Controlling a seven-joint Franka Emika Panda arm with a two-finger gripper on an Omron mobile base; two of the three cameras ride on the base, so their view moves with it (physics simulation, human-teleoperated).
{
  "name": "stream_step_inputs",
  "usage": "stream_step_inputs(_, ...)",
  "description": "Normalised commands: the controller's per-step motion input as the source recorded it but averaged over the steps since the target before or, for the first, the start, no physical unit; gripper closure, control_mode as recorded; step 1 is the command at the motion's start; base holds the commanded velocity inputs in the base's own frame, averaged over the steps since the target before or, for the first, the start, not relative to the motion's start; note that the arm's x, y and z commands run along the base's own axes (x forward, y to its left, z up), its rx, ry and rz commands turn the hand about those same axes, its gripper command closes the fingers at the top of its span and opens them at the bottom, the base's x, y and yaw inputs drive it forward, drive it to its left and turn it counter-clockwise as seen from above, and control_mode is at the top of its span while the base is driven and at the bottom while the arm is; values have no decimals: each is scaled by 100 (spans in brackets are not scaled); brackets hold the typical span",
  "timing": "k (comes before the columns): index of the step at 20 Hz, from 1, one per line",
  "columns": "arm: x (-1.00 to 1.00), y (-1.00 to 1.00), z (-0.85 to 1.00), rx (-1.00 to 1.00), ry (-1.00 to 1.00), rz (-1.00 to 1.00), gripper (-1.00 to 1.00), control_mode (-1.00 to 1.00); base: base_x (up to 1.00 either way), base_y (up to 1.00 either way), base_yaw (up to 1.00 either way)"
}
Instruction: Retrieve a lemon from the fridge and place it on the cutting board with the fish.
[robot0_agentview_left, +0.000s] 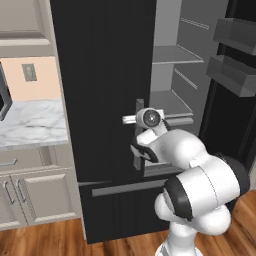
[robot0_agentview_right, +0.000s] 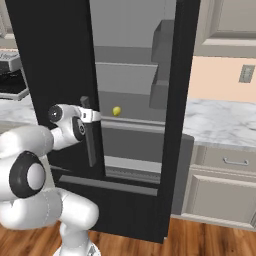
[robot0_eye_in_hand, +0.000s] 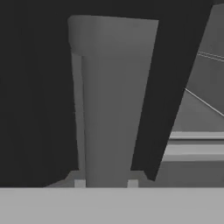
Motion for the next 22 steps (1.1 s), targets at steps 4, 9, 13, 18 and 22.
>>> stream_step_inputs(4,-73,67,26,-5,5,-12,100,-100,0,0,0)
stream_step_inputs(9,-79,63,23,0,11,-18,100,-100,0,0,0)
stream_step_inputs(13,-93,64,6,0,8,-14,100,-100,0,0,0)
stream_step_inputs(18,-98,61,1,0,4,-12,100,-100,0,0,0)
stream_step_inputs(22,-42,56,0,-5,5,-13,100,-100,0,0,0)
